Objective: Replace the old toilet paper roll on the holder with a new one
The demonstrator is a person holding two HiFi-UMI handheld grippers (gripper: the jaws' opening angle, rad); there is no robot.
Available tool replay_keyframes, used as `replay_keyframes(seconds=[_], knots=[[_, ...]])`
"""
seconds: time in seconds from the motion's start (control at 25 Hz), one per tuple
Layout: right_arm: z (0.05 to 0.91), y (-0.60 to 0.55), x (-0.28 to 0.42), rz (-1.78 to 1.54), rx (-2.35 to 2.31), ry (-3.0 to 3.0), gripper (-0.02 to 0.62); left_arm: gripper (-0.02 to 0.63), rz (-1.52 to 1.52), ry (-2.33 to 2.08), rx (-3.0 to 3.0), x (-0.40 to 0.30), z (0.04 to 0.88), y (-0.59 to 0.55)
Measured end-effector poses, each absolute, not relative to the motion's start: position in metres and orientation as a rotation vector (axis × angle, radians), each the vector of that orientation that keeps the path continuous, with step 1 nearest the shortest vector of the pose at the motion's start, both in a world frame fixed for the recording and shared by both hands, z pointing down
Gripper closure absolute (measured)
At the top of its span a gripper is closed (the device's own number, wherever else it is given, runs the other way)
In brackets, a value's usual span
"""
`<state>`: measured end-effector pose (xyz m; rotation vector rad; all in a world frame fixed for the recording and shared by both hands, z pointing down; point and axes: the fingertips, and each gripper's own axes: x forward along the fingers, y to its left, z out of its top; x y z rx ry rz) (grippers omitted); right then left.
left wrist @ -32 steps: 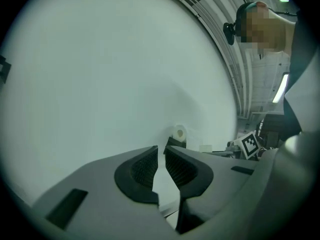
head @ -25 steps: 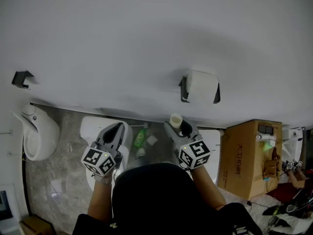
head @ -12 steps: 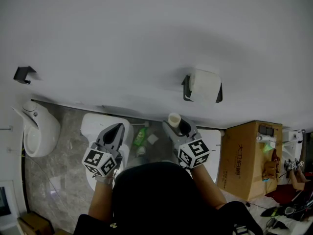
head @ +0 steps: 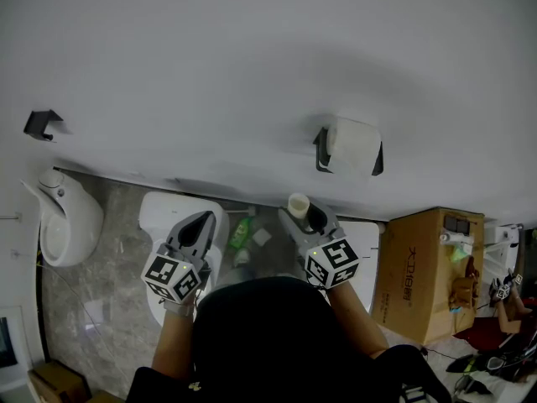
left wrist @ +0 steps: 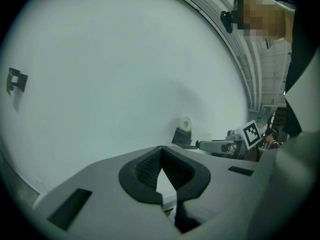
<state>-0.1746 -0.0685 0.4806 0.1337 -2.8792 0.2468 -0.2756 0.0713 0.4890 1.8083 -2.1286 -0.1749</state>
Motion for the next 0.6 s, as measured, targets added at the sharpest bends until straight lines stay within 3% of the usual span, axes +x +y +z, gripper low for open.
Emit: replay_keyframes(seconds=[0.6], knots=[[0.483, -0.083, -0.172, 0.249, 0.132, -2.878, 0.402, 0.592, -0.153, -2.102, 1.809, -0.269, 0.497, 0.057]])
